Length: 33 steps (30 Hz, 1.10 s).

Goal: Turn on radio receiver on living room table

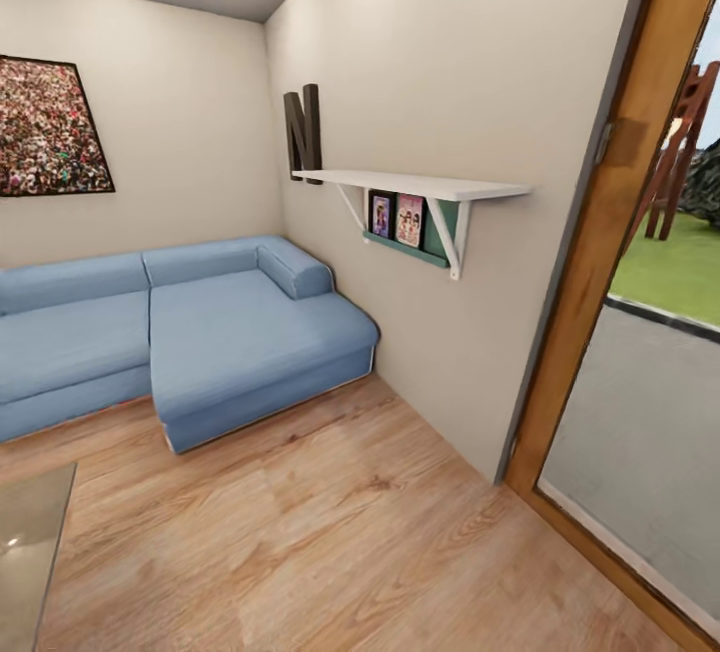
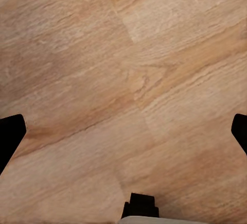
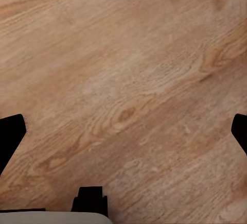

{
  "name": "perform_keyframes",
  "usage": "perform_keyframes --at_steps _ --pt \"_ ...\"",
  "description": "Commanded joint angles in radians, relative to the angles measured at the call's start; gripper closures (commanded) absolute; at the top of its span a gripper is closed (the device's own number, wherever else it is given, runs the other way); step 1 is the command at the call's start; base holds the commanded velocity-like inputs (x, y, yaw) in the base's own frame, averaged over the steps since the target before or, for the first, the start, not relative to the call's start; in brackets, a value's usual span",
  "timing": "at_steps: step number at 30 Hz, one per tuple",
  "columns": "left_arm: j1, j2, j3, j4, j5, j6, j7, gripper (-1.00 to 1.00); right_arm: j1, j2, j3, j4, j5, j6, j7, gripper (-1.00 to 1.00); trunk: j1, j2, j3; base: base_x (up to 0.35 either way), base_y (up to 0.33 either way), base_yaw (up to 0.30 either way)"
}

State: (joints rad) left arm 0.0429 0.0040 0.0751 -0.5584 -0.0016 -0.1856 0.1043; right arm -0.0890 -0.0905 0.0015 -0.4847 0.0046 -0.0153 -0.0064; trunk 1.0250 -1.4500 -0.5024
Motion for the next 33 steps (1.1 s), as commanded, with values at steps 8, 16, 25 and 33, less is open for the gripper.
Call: perform_keyframes --at_steps 8,16,25,33 --pt "0.000 0.000 0.000 0.000 0.000 0.000 0.000 -1.00 0.000 0.000 0.000 0.000 0.000 0.000 0.000 -1.00 0.000 0.000 0.000 0.000 0.000 0.295" --pt "0.000 0.001 0.000 0.000 0.000 0.000 0.000 -1.00 0.000 0.000 0.000 0.000 0.000 0.000 0.000 -1.00 0.000 0.000 0.000 0.000 0.000 0.295" --pt "0.000 0.004 0.000 0.000 0.000 0.003 0.000 -1.00 0.000 0.000 0.000 0.000 0.000 0.000 0.000 -1.00 0.000 0.000 0.000 0.039 0.000 0.295" --pt "0.000 0.006 0.000 0.000 0.000 0.004 0.004 -1.00 0.000 0.000 0.000 0.000 0.000 0.000 0.000 -1.00 0.000 0.000 0.000 0.284 0.000 0.295"
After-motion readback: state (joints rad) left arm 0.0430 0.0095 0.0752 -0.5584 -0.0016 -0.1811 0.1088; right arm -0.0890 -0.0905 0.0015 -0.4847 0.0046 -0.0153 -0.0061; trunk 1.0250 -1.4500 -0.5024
